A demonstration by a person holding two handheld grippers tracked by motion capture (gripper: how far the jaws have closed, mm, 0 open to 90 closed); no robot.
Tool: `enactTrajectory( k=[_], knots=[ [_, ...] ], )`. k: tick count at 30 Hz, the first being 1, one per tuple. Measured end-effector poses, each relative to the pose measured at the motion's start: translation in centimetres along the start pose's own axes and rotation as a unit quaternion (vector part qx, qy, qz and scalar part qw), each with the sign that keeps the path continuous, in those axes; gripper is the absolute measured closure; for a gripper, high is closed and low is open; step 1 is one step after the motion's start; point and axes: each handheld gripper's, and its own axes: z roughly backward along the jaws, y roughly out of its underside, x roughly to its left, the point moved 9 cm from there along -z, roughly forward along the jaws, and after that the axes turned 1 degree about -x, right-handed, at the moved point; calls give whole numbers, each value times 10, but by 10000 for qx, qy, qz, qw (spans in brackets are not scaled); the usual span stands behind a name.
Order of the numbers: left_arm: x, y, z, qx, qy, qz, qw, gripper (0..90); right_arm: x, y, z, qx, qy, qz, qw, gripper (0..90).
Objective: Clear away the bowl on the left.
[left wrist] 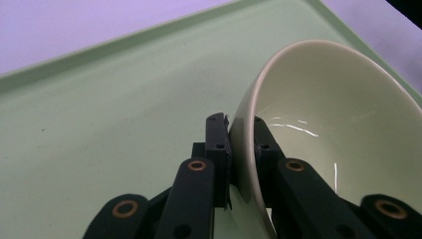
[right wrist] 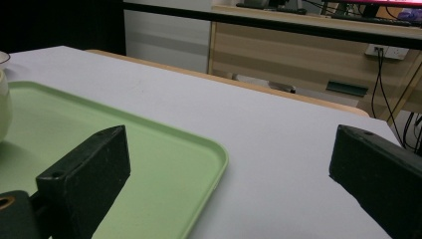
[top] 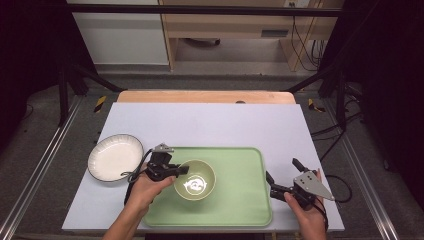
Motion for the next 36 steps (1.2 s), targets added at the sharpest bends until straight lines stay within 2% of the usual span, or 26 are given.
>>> enactTrajectory(
  k=[4, 15, 36],
  knots=[
    [0, 1, -1, 11, 17, 73, 10000, 824, 0, 0, 0, 2, 1, -2, 10000, 29],
    [0, 4, -4, 93, -1, 32, 10000, 822, 0, 0, 0, 3, -1, -1, 10000, 29],
    [4, 7, -8, 91, -41, 132, 9999, 827, 0, 0, 0, 20, 2, -4, 10000, 29]
  ],
)
